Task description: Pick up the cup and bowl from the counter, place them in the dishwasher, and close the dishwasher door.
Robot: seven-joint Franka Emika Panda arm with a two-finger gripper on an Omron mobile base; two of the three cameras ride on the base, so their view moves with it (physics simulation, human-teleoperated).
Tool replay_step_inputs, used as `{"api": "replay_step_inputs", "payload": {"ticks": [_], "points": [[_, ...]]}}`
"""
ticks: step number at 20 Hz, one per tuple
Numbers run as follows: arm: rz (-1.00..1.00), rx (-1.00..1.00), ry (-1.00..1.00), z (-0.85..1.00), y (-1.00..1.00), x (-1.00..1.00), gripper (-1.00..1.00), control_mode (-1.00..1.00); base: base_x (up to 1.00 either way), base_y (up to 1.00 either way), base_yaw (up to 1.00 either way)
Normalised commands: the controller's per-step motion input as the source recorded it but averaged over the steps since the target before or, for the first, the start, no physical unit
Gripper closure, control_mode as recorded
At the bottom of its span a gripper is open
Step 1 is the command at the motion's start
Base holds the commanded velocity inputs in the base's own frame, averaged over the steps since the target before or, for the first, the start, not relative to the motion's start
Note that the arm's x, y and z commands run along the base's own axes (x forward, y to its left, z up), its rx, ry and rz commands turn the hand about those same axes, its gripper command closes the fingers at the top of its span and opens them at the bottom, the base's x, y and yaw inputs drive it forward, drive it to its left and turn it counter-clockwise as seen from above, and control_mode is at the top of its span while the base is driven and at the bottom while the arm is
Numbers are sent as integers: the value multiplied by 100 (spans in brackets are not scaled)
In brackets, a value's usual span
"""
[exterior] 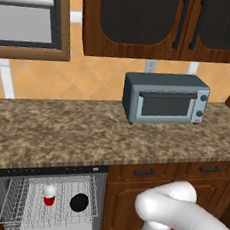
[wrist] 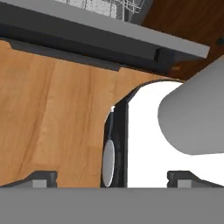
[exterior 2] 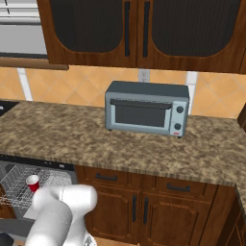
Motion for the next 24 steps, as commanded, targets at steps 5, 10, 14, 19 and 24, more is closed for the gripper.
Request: {"api": "replay_step_inputs", "payload": {"ticks": [5, 10, 14, 19, 24], "points": [[12, -22, -41, -71, 0, 11, -100, -100, 0, 0, 0], [10, -18, -55, -63, 0, 37, -100, -100, 0, 0, 0], [5, -7, -40, -70, 0, 78, -100, -100, 0, 0, 0], [0, -9, -31, -71, 12, 86, -100, -100, 0, 0, 0], [-7, -17, -23, -62, 78, 97, -100, -100, 0, 0, 0]]}}
